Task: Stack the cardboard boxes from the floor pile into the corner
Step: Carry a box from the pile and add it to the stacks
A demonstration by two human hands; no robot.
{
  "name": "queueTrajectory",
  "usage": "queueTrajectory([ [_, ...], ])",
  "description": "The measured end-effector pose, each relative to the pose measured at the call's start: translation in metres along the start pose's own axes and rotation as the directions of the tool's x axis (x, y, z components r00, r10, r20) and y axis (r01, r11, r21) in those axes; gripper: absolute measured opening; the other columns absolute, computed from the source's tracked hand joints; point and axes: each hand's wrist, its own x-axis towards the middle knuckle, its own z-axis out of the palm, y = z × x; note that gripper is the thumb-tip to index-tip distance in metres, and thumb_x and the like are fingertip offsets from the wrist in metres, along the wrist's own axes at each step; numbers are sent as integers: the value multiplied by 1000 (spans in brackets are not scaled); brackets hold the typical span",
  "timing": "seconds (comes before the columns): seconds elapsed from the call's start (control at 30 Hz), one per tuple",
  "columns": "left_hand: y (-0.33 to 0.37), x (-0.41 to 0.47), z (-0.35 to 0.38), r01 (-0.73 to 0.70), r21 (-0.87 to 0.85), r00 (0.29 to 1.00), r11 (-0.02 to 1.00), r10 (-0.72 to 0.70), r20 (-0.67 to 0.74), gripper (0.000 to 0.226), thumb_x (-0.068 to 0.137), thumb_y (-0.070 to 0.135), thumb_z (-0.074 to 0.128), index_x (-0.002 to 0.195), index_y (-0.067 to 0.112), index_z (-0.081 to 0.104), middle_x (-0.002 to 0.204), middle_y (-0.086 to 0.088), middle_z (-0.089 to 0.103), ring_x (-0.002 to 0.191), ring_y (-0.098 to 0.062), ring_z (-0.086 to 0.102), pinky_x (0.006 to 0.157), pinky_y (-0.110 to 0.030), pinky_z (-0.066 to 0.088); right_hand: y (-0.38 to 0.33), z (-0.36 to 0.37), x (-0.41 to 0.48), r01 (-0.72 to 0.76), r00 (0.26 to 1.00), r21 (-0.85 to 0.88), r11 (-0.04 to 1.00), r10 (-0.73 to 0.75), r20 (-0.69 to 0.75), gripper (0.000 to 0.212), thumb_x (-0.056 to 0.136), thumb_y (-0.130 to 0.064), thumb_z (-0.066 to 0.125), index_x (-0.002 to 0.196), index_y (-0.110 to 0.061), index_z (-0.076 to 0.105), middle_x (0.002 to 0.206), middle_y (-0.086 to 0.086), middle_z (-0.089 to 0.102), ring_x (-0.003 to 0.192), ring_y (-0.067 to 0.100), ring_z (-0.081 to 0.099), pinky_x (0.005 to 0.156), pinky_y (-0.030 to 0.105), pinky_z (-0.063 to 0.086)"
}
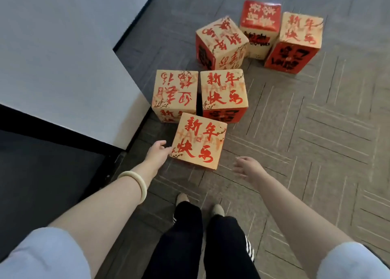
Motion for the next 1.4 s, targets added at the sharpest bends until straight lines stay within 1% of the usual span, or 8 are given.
queueTrajectory([
  [0.13,-12,80,17,-2,80,999,997,-1,44,56,91,32,57,141,19,36,141,-10,41,125,-25,45,97,-34,40,-4,23,65,-17,1000,-35,999,16,-23,35,94,-27,54,123,-8,52,91,0,60,80,15,61,80,37,51],
  [0.23,-38,147,38,0,150,999,989,-8,51,60,90,31,58,143,20,32,143,-10,37,128,-25,42,97,-35,39,3,43,127,-58,997,-64,996,55,-44,46,91,-31,58,130,-10,46,107,2,59,88,16,59,68,30,50],
  [0.43,-105,265,79,65,269,998,961,-64,-13,72,88,35,61,147,23,22,150,-9,26,133,-29,37,103,-45,39,42,81,255,-125,984,-192,973,97,-148,76,84,-37,66,145,-15,26,148,7,35,130,27,42,100,44,44],
  [0.63,-161,348,110,179,271,984,946,-176,-37,83,87,33,63,149,21,11,151,-10,23,135,-30,35,103,-47,38,92,110,338,-215,965,-150,965,187,-183,95,77,-38,74,148,-10,16,147,11,37,132,30,41,105,47,39],
  [0.73,-173,368,117,216,185,973,959,-227,40,68,84,35,66,140,17,31,134,-7,50,124,-26,49,89,-39,45,107,119,353,-183,976,-126,975,165,-139,75,80,-32,72,140,-11,33,134,4,51,121,25,51,98,40,46],
  [0.83,-171,367,117,204,131,975,970,-213,61,51,85,33,65,129,17,43,118,-2,58,109,-18,55,80,-33,43,106,119,351,-137,978,-98,986,119,-171,60,83,-27,69,134,-12,42,129,4,56,117,24,54,95,39,48],
  [1.03,-130,320,100,128,126,990,984,-135,44,46,86,32,64,124,15,47,119,-4,61,98,-12,55,78,-30,45,75,95,303,-86,983,-39,996,78,-164,55,83,-28,70,132,-16,47,125,1,59,112,22,57,92,40,50],
  [1.4,10,165,67,-48,58,993,997,42,114,50,85,40,63,126,17,46,117,-1,61,106,-17,58,90,-36,46,-9,8,130,39,986,205,978,-5,-165,55,83,-30,69,132,-23,45,124,-2,60,113,20,57,96,46,48],
])
